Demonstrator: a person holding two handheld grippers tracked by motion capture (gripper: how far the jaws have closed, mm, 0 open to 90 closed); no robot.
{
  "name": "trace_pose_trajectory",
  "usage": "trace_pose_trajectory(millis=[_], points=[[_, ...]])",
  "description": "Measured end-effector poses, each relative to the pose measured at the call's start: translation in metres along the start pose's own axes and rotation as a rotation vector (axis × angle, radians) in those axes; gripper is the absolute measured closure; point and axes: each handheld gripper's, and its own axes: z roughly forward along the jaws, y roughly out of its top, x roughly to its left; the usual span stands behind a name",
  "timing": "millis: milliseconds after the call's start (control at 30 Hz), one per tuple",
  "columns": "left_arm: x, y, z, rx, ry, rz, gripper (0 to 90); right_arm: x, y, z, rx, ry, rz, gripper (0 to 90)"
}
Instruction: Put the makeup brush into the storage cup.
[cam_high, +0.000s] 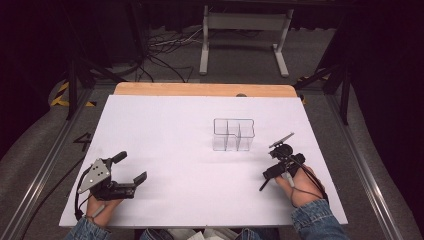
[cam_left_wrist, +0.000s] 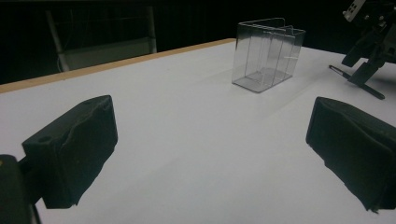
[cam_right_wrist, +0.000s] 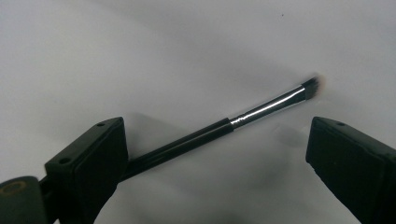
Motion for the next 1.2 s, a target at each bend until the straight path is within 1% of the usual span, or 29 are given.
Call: trace_pose_trajectory(millis=[167, 267, 300, 333, 400, 433, 533, 600, 633, 733, 767, 800, 833, 867, 900, 933, 1033, 1133, 1200], points=[[0.0, -0.0001, 0.0001, -0.001, -0.001, -0.003, 2.7, -0.0002, 0.0008, 0.0021, 0.02, 0.007, 0.003, 9.7], [-0.0005, 0.0001, 0.0001, -0.004, -0.007, -0.006, 2.7, -0.0009, 0.0012, 0.0016, 0.028, 0.033, 0.007, 15.6], [-0.0006, 0.0003, 0.0001, -0.002, -0.009, -0.004, 2.7, -0.0015, 0.0017, 0.0016, 0.041, 0.054, 0.017, 17.4], [-0.001, 0.0003, 0.0004, -0.003, -0.01, -0.002, 2.7, -0.0022, 0.0022, 0.0015, 0.051, 0.061, 0.02, 17.9], [-0.0012, 0.0005, 0.0002, -0.003, -0.011, -0.001, 2.7, -0.0016, 0.004, 0.0012, 0.078, 0.059, 0.03, 19.4], [-0.001, 0.0006, -0.0002, -0.001, -0.012, 0.0, 2.8, -0.001, 0.0048, 0.0014, 0.083, 0.057, 0.038, 20.5], [-0.0009, 0.0004, -0.0005, -0.003, -0.008, -0.002, 2.8, 0.0002, 0.0069, 0.0, 0.106, 0.059, 0.05, 26.5], [-0.0008, 0.0003, -0.0004, -0.001, -0.008, -0.002, 2.7, 0.0008, 0.0077, -0.0018, 0.118, 0.059, 0.044, 33.7], [-0.0008, 0.0003, -0.0004, -0.001, -0.009, -0.001, 2.8, 0.0011, 0.0081, -0.003, 0.125, 0.062, 0.033, 38.9], [-0.001, 0.0004, -0.0005, -0.002, -0.01, 0.0, 2.9, 0.0002, 0.0089, -0.0049, 0.144, 0.067, 0.017, 49.1], [-0.0008, 0.0004, -0.0006, -0.002, -0.01, 0.001, 2.9, -0.0001, 0.0088, -0.0054, 0.147, 0.065, 0.015, 53.8], [-0.0008, 0.0004, -0.0006, -0.002, -0.009, 0.0, 2.9, -0.0003, 0.0085, -0.0058, 0.147, 0.066, 0.014, 60.5], [-0.0008, 0.0004, -0.0006, -0.002, -0.009, 0.0, 2.9, -0.0003, 0.0085, -0.0058, 0.147, 0.066, 0.014, 60.5], [-0.0008, 0.0004, -0.0006, -0.002, -0.009, -0.001, 3.0, -0.0011, 0.0079, -0.0073, 0.155, 0.073, 0.001, 79.1], [-0.0008, 0.0003, -0.0005, -0.002, -0.009, -0.002, 3.0, -0.0011, 0.0079, -0.0073, 0.155, 0.073, 0.001, 79.1], [-0.0008, 0.0003, -0.0004, -0.001, -0.01, -0.002, 3.0, -0.0017, 0.0076, -0.0074, 0.159, 0.079, -0.007, 83.4], [-0.0011, 0.0004, -0.0004, -0.001, -0.011, -0.003, 3.0, -0.0025, 0.0078, -0.0074, 0.162, 0.086, -0.008, 83.8], [-0.0009, 0.0003, -0.0005, 0.0, -0.01, -0.004, 3.0, -0.0006, 0.0096, -0.0072, 0.172, 0.073, -0.032, 84.3], [-0.0007, 0.0003, -0.0005, 0.001, -0.01, -0.004, 3.0, -0.0002, 0.0099, -0.0071, 0.171, 0.074, -0.043, 84.4]])
